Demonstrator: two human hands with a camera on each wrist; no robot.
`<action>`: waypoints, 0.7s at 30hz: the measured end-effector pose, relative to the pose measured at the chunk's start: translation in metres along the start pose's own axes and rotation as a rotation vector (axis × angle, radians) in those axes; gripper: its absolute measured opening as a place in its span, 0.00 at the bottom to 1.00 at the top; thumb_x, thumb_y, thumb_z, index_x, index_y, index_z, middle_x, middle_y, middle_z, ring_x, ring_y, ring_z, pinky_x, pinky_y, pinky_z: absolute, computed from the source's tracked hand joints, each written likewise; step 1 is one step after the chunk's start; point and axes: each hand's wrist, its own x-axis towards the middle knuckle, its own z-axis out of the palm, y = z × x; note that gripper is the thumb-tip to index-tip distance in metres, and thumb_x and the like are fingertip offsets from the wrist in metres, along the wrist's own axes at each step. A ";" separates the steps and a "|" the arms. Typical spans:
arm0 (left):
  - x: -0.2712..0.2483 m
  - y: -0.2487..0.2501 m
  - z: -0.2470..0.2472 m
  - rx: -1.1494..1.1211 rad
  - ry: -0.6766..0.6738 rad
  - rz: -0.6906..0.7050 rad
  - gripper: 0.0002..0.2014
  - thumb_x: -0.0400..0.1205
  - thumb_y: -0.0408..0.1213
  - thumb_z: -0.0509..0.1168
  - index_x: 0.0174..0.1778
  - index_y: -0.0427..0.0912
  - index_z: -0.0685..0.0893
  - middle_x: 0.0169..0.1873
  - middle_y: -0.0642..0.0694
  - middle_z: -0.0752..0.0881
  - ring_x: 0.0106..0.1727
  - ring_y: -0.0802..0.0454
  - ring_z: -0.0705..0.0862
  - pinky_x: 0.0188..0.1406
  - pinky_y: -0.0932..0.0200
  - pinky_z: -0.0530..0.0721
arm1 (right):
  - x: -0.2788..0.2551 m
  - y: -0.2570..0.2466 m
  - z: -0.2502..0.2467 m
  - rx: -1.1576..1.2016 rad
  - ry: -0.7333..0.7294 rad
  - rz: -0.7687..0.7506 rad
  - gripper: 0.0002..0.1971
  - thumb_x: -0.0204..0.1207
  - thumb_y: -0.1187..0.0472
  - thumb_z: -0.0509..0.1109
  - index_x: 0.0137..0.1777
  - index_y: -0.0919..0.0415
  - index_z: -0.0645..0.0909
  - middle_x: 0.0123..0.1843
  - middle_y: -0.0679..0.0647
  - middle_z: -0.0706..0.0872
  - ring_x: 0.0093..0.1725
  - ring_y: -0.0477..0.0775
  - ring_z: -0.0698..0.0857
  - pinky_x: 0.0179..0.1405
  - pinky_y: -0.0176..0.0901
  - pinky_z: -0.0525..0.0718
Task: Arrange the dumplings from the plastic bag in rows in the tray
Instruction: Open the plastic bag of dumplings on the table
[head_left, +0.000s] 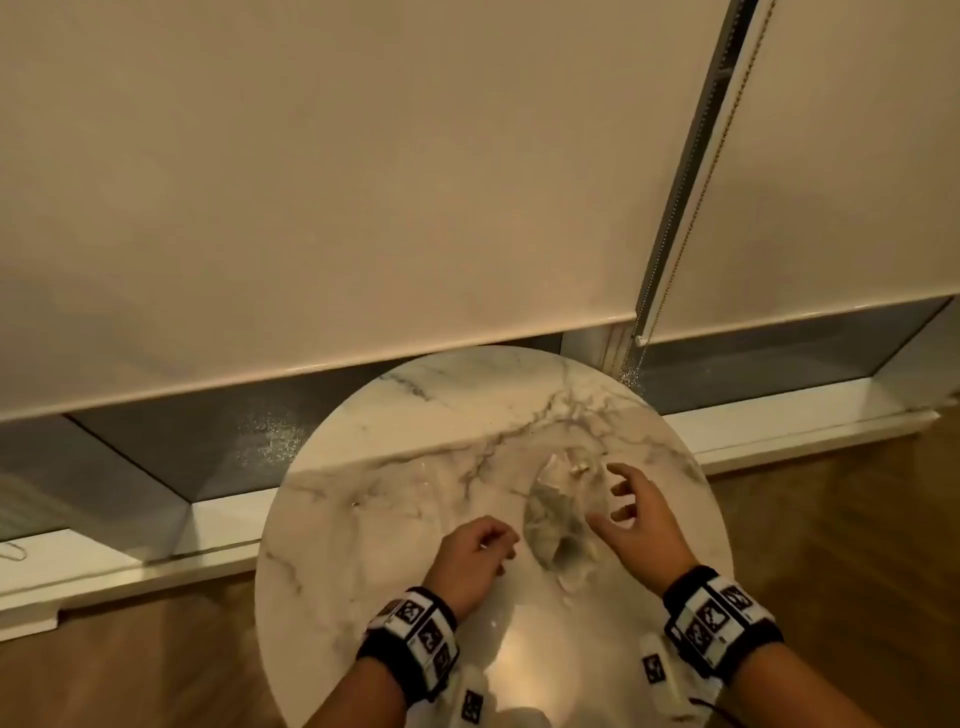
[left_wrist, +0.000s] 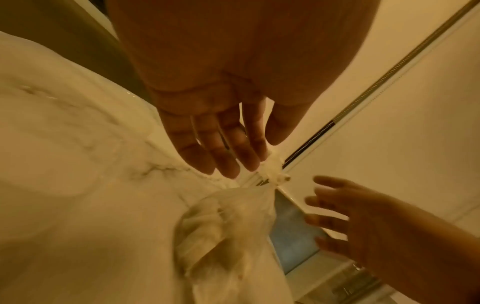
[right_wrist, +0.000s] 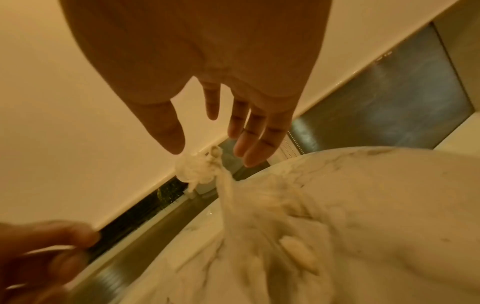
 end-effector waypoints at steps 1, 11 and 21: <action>0.010 0.005 0.006 0.020 0.000 0.032 0.06 0.85 0.39 0.66 0.47 0.46 0.88 0.41 0.48 0.89 0.36 0.58 0.84 0.33 0.70 0.79 | 0.010 0.000 0.006 0.026 0.001 0.012 0.32 0.72 0.57 0.80 0.73 0.43 0.70 0.59 0.47 0.78 0.49 0.51 0.85 0.50 0.46 0.87; 0.076 0.037 0.036 0.122 -0.029 -0.024 0.30 0.86 0.44 0.65 0.85 0.51 0.65 0.80 0.47 0.72 0.76 0.46 0.77 0.71 0.53 0.79 | 0.054 -0.001 0.045 0.049 -0.113 0.172 0.11 0.77 0.60 0.75 0.58 0.53 0.83 0.55 0.54 0.87 0.51 0.53 0.86 0.54 0.57 0.89; 0.043 -0.007 0.021 0.061 -0.042 -0.026 0.10 0.77 0.48 0.73 0.51 0.50 0.88 0.45 0.48 0.90 0.43 0.53 0.87 0.48 0.55 0.88 | -0.005 -0.014 0.053 0.061 -0.224 0.001 0.05 0.78 0.62 0.74 0.44 0.51 0.81 0.43 0.48 0.86 0.39 0.42 0.83 0.40 0.32 0.80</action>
